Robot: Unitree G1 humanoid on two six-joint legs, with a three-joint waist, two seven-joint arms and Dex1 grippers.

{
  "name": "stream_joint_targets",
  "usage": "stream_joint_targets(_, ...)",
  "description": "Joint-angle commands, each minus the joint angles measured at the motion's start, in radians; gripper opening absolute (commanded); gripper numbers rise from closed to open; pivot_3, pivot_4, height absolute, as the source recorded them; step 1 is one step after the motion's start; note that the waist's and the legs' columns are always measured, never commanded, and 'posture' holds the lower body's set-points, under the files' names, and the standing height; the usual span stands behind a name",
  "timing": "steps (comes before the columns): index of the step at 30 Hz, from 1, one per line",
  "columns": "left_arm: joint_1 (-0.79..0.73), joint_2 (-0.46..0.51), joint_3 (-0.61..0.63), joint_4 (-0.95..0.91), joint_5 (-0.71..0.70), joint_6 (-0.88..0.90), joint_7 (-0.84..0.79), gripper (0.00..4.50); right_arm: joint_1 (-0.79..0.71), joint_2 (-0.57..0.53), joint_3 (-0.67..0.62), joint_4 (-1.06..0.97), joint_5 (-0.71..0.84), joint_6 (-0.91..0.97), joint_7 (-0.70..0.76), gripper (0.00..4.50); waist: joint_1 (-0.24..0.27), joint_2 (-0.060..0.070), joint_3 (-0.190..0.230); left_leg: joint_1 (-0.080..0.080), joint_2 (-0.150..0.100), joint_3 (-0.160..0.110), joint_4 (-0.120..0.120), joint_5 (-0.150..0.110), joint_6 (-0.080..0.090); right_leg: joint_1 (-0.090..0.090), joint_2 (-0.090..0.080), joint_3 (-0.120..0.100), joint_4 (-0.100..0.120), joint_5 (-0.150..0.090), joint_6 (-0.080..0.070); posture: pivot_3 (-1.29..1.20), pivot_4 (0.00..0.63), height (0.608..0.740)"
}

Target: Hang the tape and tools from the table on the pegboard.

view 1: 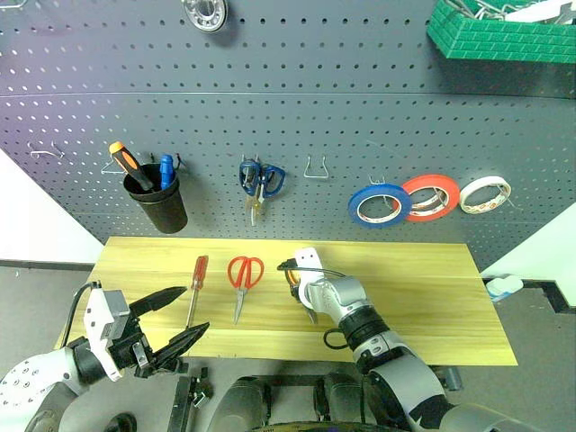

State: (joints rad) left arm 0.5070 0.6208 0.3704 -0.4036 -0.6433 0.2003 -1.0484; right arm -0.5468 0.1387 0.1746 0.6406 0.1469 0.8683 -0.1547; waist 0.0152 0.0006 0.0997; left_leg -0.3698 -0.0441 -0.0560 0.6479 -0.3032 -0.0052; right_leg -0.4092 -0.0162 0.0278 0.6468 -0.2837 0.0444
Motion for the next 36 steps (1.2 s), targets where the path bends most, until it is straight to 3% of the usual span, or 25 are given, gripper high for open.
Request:
stream_joint_targets(1,0.000,-0.001,0.021,0.000,-0.005,-0.027,-0.015,4.50,-0.057,0.097,0.027,-0.007,-0.026,-0.005,0.015,2.06,0.000,0.000,0.000,0.000,0.000,0.000,0.000,0.000,0.000,0.000,0.000,0.000,0.000,0.000,0.000,0.21,0.086,0.734)
stream_joint_targets(12,-0.015,-0.002,0.010,0.014,0.002,-0.033,-0.017,4.50,-0.058,0.031,0.003,-0.002,-0.046,-0.062,0.090,2.06,0.000,-0.002,0.001,-0.003,0.000,0.000,0.000,0.000,0.000,-0.003,0.000,0.000,0.000,0.000,0.001,0.20,0.085,0.734)
stream_joint_targets(21,-0.035,-0.004,0.000,0.026,0.004,-0.031,-0.016,4.50,-0.018,-0.077,-0.082,-0.140,0.061,-0.061,0.378,2.06,0.002,-0.001,0.004,-0.003,0.000,0.000,0.000,0.000,0.000,-0.003,0.000,-0.001,0.000,0.001,0.001,0.17,0.080,0.734)
stream_joint_targets(26,-0.064,-0.002,-0.009,0.044,0.006,-0.028,-0.019,4.50,0.075,-0.199,-0.029,-0.337,0.099,-0.030,0.580,2.06,0.001,-0.002,0.004,-0.004,0.000,0.000,0.000,0.000,0.000,-0.003,0.000,-0.001,-0.001,0.001,0.001,0.15,0.080,0.734)
stream_joint_targets(29,-0.080,0.003,-0.013,0.047,0.007,-0.020,-0.020,4.50,0.129,-0.279,0.018,-0.421,0.096,0.034,0.647,2.06,-0.001,-0.002,0.004,-0.004,0.000,0.000,0.000,0.000,0.000,-0.003,-0.001,-0.001,0.000,0.001,0.001,0.13,0.080,0.734)
stream_joint_targets(33,-0.117,0.016,-0.022,0.022,0.000,0.017,0.006,4.50,0.195,-0.370,0.059,-0.526,0.094,-0.021,0.749,2.06,-0.001,-0.002,0.005,-0.004,0.000,0.000,0.001,0.000,0.000,-0.003,-0.001,-0.001,0.000,0.001,0.001,0.12,0.076,0.734)
stream_joint_targets(36,-0.141,0.023,-0.027,0.027,-0.001,0.029,0.009,4.50,0.201,-0.386,0.001,-0.528,0.109,-0.066,0.755,2.06,-0.004,-0.003,0.005,-0.003,0.000,0.000,0.001,0.000,0.000,-0.003,0.000,-0.001,0.000,0.001,0.001,0.10,0.068,0.734)
